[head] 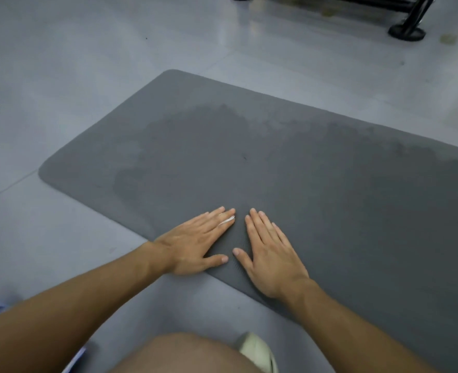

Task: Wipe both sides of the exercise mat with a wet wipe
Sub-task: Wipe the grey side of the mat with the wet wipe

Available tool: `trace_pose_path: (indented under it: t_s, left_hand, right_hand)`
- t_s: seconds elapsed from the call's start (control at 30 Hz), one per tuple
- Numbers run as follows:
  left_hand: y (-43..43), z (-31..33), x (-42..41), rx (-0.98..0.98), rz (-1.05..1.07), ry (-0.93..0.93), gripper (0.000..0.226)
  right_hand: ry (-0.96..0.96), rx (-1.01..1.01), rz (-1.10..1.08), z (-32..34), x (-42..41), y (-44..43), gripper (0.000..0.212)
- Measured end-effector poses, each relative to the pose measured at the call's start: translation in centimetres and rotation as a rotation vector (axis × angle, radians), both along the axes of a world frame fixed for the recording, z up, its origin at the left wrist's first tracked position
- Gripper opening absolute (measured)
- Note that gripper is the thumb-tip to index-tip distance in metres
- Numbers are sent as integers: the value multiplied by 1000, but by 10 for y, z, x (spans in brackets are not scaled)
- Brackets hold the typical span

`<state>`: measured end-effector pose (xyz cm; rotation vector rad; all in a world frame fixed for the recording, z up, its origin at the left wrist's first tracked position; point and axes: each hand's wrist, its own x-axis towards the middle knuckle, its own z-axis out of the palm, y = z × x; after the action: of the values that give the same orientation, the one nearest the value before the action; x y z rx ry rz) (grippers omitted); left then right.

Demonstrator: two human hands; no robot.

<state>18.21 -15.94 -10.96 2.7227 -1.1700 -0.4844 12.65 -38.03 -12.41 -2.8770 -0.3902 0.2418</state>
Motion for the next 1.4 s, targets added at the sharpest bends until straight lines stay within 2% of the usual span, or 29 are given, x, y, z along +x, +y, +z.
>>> trace_pose_path:
  t_s: [0.2, 0.3, 0.43, 0.5, 0.63, 0.77, 0.87, 0.93, 1.03, 1.13, 1.4]
  left_hand:
    - [14, 5, -1, 70, -96, -40, 116]
    - [12, 9, 0, 97, -115, -48, 122]
    - [10, 17, 2, 182, -168, -94, 113]
    - [12, 19, 3, 205, -189, -112, 105]
    - [17, 21, 5, 226, -205, -121, 89]
    - [23, 20, 6, 216, -221, -126, 88]
    - [39, 21, 6, 213, -182, -103, 77]
    - [49, 24, 4, 140, -128, -162, 72]
    - [57, 20, -3, 21, -110, -268, 66]
    - [56, 18, -10, -18, -109, -316, 62]
    - [55, 13, -40, -46, -151, -355, 59]
  right_hand:
    - [33, 1, 112, 12, -25, -19, 90]
    - [59, 6, 132, 20, -36, -23, 97]
    - [97, -43, 184, 29, -44, -28, 113]
    - [108, -69, 185, 33, -44, -28, 113]
    - [125, -140, 224, 47, -38, -24, 90]
    - [142, -109, 258, 57, -34, -26, 69]
    - [79, -64, 291, 53, -40, -34, 86]
    - [-21, -61, 303, 44, -43, -41, 72]
    - [-10, -32, 315, 39, -48, -47, 55]
    - [-75, -31, 333, 40, -51, -51, 53]
    - [-23, -22, 385, 52, -69, -61, 54]
